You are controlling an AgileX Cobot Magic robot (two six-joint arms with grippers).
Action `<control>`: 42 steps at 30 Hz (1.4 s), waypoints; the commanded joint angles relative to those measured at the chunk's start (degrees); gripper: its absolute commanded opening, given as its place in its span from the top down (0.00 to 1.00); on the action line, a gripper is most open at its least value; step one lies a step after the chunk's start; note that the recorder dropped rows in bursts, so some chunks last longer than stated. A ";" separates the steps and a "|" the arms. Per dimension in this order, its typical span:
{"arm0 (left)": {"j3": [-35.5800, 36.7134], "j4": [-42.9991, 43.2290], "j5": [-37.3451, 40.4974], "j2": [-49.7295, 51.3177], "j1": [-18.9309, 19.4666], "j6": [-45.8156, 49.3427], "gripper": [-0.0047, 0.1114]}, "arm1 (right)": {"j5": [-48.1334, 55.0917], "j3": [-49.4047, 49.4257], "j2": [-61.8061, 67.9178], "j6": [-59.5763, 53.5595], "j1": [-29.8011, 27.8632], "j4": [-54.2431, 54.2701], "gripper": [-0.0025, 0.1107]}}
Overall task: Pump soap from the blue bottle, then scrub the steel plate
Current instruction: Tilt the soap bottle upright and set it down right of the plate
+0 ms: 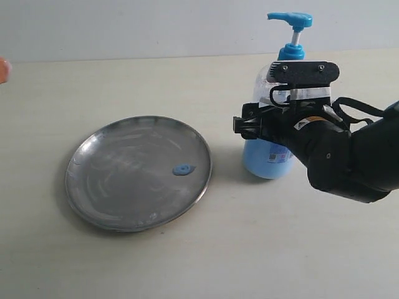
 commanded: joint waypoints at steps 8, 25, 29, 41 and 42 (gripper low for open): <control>0.23 -2.03 -0.36 -0.52 0.21 -0.41 0.96 | -4.25 -0.87 4.57 4.84 -0.47 -9.12 0.98; 0.23 -2.35 0.47 -0.52 0.21 -0.33 0.96 | -12.36 -0.98 6.33 4.99 -0.47 -12.26 0.89; 0.23 -3.10 0.47 -0.52 0.21 -0.33 0.96 | -12.85 -1.40 7.23 4.99 -0.47 -14.36 0.79; 0.23 -3.68 1.36 -0.78 0.21 -0.18 0.96 | -17.05 -1.40 7.27 5.23 -0.47 -10.05 0.16; 0.23 -3.68 1.36 -0.78 0.21 -0.18 0.96 | -17.05 -1.40 7.27 5.23 -0.47 -10.05 0.14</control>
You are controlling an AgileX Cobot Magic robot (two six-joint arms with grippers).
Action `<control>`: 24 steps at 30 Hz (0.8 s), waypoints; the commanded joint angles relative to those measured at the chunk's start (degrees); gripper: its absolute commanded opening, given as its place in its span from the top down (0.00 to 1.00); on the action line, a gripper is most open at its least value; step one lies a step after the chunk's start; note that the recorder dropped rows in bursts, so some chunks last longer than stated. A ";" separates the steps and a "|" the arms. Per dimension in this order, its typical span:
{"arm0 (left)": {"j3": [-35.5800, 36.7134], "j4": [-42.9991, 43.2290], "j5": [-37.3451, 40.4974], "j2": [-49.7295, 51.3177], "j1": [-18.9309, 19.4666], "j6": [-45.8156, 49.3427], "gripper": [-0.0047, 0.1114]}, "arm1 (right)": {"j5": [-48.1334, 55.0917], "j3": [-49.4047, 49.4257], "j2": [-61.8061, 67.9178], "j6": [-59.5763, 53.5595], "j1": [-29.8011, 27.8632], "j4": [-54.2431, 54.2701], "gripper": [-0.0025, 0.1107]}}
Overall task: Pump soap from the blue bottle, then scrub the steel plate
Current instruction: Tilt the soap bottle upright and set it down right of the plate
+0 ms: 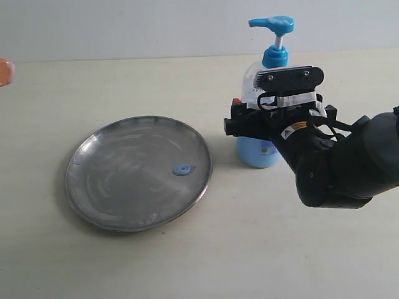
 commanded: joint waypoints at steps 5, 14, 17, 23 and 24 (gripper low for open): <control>0.23 -0.88 0.36 -0.24 0.21 -0.18 0.96 | -4.53 -0.78 -0.28 -0.01 -0.13 0.84 0.14; 0.23 -0.88 0.25 -0.24 0.21 0.26 0.96 | -4.47 -0.78 -0.28 -2.82 -0.13 0.84 0.14; 0.23 -0.88 0.25 -0.24 0.21 0.26 0.96 | -4.69 -0.78 -0.28 -2.66 -0.13 0.84 0.14; 0.23 -0.88 0.36 -0.24 0.21 0.24 0.96 | -6.44 -0.78 -0.28 -5.11 -0.13 0.83 0.14; 0.23 -0.88 0.47 -0.24 0.21 0.24 0.96 | -6.17 -0.78 -0.28 -6.80 -0.13 0.83 0.14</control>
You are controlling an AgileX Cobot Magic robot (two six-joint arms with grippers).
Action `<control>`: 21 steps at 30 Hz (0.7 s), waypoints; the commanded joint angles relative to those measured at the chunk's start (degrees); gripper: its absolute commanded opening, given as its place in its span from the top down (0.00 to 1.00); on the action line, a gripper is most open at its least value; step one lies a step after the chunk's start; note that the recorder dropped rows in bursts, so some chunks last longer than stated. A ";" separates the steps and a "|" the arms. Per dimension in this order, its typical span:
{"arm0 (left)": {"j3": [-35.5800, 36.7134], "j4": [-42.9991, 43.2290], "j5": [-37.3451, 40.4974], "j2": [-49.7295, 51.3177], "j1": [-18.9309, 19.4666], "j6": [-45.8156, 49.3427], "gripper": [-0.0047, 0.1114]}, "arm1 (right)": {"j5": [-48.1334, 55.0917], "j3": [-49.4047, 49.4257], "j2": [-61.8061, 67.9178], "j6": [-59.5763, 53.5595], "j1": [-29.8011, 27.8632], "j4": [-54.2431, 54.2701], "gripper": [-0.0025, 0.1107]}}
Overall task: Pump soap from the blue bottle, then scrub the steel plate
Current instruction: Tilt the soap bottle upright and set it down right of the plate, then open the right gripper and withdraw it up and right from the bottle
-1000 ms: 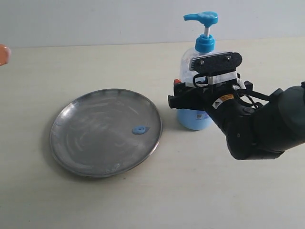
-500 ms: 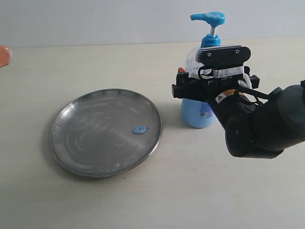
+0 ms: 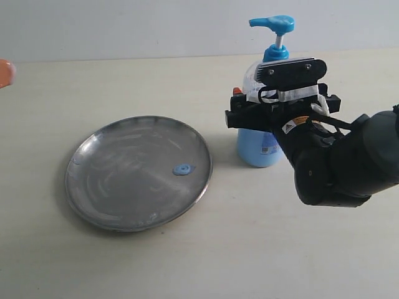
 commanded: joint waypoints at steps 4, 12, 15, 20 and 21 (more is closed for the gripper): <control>0.23 -0.65 0.03 -0.24 0.21 0.24 0.96 | -0.67 -0.26 -0.28 -7.35 -0.13 0.35 0.14; 0.23 -0.65 0.03 -0.24 0.21 0.84 0.96 | 0.79 -0.26 -0.28 -7.35 -0.13 2.70 0.05; 0.23 -0.65 0.03 -0.24 0.21 0.84 0.96 | 0.88 -0.26 -0.28 -7.35 0.02 2.70 0.05; 0.23 -0.65 0.03 -0.24 0.21 0.84 0.96 | 1.35 -0.26 -0.42 -7.35 0.02 2.70 0.05; 0.23 -0.65 0.03 -0.24 0.21 0.84 0.96 | 1.48 -0.26 -0.52 -7.35 0.02 2.70 0.05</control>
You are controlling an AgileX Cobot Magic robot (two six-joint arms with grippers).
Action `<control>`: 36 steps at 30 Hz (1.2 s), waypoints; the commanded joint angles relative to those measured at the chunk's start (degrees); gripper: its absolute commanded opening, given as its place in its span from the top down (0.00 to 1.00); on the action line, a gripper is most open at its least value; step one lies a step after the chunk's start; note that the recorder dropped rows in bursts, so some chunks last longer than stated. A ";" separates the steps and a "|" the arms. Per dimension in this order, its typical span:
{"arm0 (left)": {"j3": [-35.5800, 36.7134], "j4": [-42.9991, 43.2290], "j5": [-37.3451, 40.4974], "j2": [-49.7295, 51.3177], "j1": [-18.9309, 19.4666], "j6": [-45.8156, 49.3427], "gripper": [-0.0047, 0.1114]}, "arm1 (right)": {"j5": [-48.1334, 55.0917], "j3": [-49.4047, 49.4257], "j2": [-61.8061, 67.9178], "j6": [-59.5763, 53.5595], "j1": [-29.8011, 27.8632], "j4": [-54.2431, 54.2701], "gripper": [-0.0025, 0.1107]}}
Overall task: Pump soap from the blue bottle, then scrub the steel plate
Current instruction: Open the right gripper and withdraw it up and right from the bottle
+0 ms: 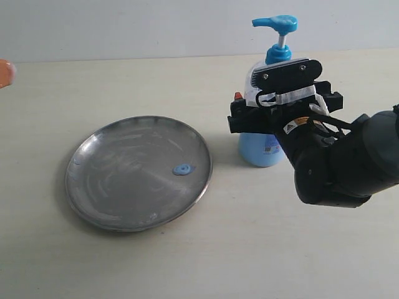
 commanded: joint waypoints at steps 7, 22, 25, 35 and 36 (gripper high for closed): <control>0.23 -0.53 -0.07 -0.24 0.21 0.67 0.96 | 1.94 -0.26 -3.53 -0.64 0.02 0.75 0.05; 0.23 -0.46 -0.19 -0.24 0.21 0.85 0.96 | 11.69 -0.14 -10.24 -0.64 0.02 -0.52 0.05; 0.23 -0.46 -0.19 -0.24 0.21 0.85 0.96 | 14.38 -0.14 -11.72 -0.64 0.02 -0.52 0.05; 0.23 -0.46 -0.19 -0.24 0.21 1.98 0.96 | 15.40 -0.14 -16.80 -3.43 0.02 -0.14 0.05; 0.23 -0.46 -0.19 -0.24 0.21 1.98 0.96 | 15.65 -0.14 -17.07 -3.60 0.02 -0.14 0.05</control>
